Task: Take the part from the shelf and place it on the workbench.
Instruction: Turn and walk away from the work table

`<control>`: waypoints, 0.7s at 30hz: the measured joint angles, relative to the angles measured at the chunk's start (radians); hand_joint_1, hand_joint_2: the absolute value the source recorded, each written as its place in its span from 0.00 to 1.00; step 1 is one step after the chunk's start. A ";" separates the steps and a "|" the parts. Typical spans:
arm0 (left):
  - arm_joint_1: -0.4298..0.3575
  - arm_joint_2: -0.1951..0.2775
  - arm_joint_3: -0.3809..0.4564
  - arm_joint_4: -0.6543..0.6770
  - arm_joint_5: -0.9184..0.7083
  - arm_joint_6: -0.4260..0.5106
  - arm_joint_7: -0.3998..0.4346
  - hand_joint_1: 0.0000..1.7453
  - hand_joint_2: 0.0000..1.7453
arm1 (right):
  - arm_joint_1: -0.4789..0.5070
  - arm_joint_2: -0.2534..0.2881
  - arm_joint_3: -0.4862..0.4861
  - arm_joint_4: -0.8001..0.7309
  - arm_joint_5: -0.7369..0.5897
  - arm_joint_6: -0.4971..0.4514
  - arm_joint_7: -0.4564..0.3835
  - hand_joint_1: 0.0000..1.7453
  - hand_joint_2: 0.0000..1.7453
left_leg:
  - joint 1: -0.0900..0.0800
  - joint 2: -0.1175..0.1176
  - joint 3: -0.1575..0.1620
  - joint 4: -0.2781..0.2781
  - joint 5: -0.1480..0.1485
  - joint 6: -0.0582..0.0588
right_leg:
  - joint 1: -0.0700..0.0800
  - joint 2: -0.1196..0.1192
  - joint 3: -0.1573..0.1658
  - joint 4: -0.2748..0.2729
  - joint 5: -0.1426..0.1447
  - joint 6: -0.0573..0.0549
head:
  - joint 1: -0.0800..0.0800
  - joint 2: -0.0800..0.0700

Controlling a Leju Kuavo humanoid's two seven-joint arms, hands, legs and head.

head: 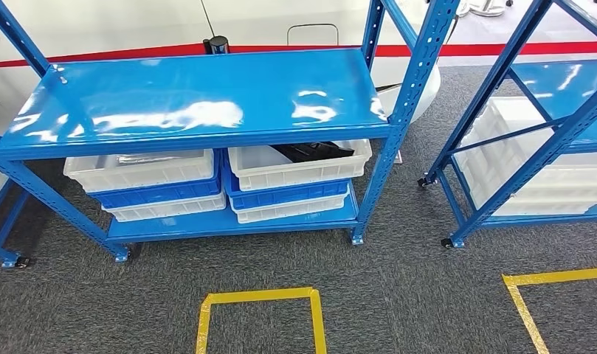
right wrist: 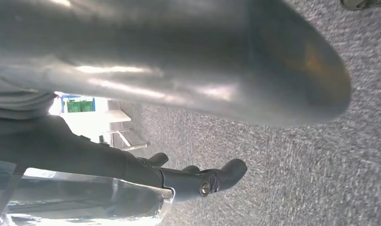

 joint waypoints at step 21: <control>-0.003 -0.002 0.038 -0.002 0.032 0.017 -0.032 0.00 0.00 | -0.007 0.004 0.000 0.000 0.011 -0.001 -0.012 0.00 0.00 | -0.026 -0.053 0.083 0.043 -0.128 0.000 | 0.029 0.014 -0.002 -0.193 0.170 -0.052 | -0.009 0.000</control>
